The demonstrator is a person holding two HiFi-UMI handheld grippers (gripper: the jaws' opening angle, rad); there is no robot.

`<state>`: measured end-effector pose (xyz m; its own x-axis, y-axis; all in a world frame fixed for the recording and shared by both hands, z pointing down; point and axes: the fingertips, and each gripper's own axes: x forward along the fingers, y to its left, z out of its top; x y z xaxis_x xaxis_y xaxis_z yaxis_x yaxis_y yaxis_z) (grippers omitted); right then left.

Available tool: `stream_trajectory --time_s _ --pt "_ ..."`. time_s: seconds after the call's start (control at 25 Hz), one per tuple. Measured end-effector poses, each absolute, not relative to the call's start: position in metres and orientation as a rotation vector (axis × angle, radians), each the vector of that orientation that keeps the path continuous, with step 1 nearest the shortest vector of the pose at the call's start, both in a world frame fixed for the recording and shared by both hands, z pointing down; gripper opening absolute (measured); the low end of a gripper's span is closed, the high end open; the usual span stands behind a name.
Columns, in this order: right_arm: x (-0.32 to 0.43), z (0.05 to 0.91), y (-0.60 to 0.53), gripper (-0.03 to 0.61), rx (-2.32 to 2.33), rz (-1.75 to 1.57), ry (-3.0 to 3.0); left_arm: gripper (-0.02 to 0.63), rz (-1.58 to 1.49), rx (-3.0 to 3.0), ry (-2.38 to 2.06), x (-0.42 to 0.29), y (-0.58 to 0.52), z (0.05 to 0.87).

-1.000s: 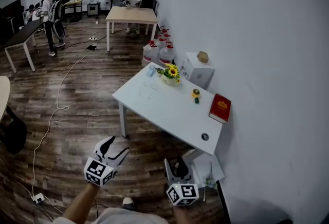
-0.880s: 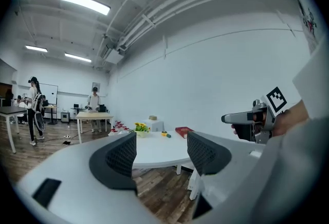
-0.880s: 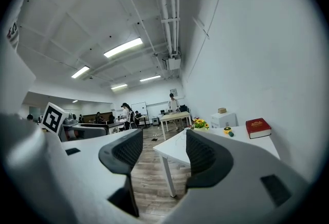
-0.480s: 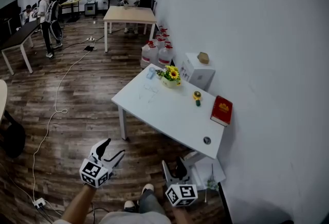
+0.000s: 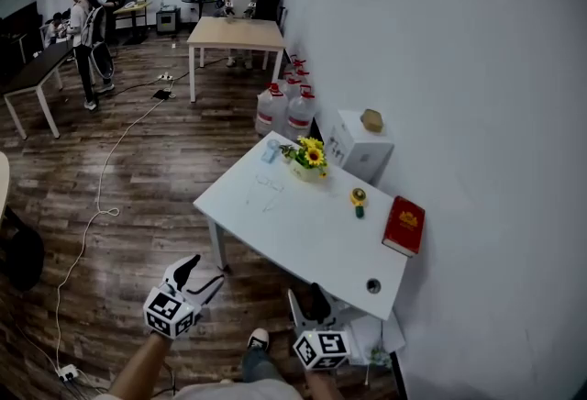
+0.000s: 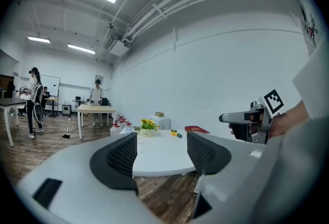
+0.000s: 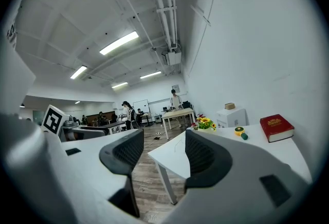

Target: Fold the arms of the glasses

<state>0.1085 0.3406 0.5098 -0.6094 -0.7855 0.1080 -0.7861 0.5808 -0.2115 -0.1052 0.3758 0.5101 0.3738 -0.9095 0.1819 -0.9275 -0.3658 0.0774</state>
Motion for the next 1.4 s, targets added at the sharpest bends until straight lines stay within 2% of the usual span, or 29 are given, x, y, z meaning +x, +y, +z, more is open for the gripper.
stream_trajectory --time_s 0.48,0.96,1.4 --pt "0.091 0.503 0.134 0.225 1.239 0.365 -2.846 0.29 0.21 2.424 -1.692 -0.115 0.191 0.513" --pt "0.121 0.526 0.029 0.212 1.292 0.42 -2.809 0.288 0.316 2.483 -1.555 -0.097 0.07 0.541" --pt "0.123 0.551 -0.069 0.206 1.539 0.461 -2.679 0.287 0.367 2.612 -1.304 -0.117 -0.091 0.57"
